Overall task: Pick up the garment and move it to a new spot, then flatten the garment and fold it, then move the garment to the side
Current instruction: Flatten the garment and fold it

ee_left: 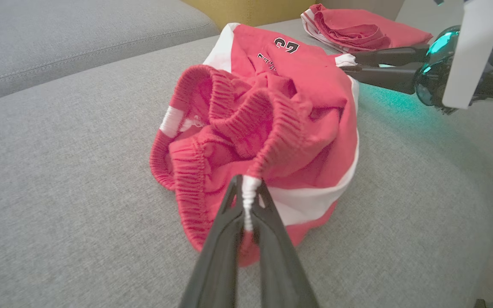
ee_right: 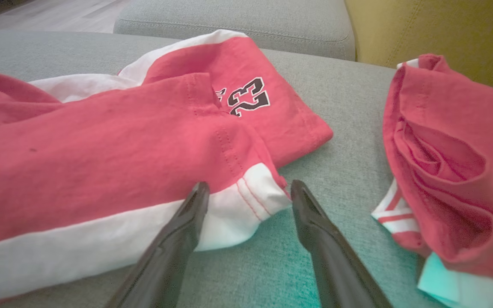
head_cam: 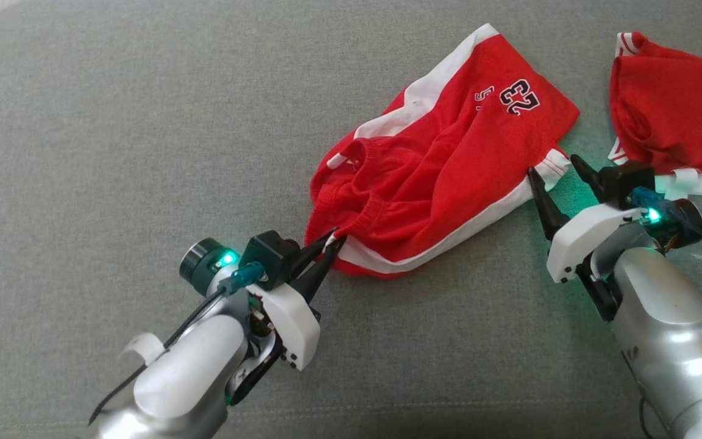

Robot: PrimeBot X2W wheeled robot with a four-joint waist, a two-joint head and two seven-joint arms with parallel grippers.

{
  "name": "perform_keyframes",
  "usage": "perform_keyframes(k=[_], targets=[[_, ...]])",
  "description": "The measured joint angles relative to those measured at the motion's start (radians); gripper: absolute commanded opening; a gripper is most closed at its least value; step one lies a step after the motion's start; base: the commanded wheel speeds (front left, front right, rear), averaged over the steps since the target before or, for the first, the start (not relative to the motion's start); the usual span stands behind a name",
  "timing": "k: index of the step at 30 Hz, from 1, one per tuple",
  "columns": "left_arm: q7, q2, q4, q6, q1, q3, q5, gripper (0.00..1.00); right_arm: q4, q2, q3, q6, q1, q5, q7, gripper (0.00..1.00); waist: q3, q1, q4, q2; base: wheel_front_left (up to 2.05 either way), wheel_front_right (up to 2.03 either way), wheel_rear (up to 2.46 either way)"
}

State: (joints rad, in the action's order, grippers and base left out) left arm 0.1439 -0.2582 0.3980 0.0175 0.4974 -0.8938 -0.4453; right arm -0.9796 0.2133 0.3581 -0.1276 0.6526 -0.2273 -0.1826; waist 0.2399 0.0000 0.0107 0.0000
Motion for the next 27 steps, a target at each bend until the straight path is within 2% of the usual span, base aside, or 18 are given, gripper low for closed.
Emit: perform_keyframes(k=[1, 2, 4, 5, 6, 16, 21, 27], targets=[[0.000, 0.000, 0.000, 0.000, 0.000, 0.000, -0.002, 0.00, -0.002, 0.000, 0.002, 0.000, 0.001, 0.000, -0.004, 0.81, -0.001, 0.0000, 0.000, 0.0000, 0.00, 0.00, 0.00], [0.000, -0.001, 0.001, 0.000, -0.001, -0.001, -0.005, 0.00, -0.004, 0.000, 0.003, 0.000, 0.001, 0.000, -0.004, 0.68, -0.003, 0.0000, 0.001, 0.0000, 0.00, 0.00, 0.00], [0.000, -0.003, 0.002, 0.000, -0.001, -0.002, -0.006, 0.00, -0.009, 0.000, 0.004, 0.000, 0.001, 0.000, -0.011, 0.22, -0.007, 0.0000, 0.001, 0.0000, 0.00, 0.00, 0.00], [0.000, -0.004, 0.002, 0.000, -0.001, -0.002, -0.006, 0.00, -0.012, 0.000, 0.004, 0.000, 0.001, 0.000, -0.013, 0.03, -0.009, 0.0000, 0.001, 0.0000, 0.00, 0.00, 0.00], [0.000, -0.005, 0.003, 0.000, -0.001, -0.003, -0.006, 0.00, -0.017, 0.000, 0.004, 0.000, 0.001, 0.000, -0.012, 0.00, -0.011, 0.0000, 0.000, 0.0000, 0.00, 0.00, 0.00], [0.000, -0.014, 0.004, -0.002, -0.003, -0.007, -0.016, 0.00, -0.046, -0.001, 0.019, 0.000, 0.001, -0.012, -0.013, 0.00, -0.031, 0.0000, -0.007, 0.0000, 0.00, 0.00, 0.00], [0.017, -0.020, 0.002, -0.019, -0.008, -0.003, -0.028, 0.00, -0.052, 0.004, 0.018, 0.000, 0.001, -0.040, -0.013, 0.00, -0.049, 0.0000, -0.010, 0.0000, 0.00, 0.00, 0.00], [0.044, -0.035, -0.024, -0.036, -0.030, 0.035, -0.059, 0.00, -0.002, 0.037, 0.024, 0.000, -0.001, -0.107, 0.010, 0.00, -0.085, 0.0000, -0.019, 0.0000, 0.00, 0.00, 0.00]])
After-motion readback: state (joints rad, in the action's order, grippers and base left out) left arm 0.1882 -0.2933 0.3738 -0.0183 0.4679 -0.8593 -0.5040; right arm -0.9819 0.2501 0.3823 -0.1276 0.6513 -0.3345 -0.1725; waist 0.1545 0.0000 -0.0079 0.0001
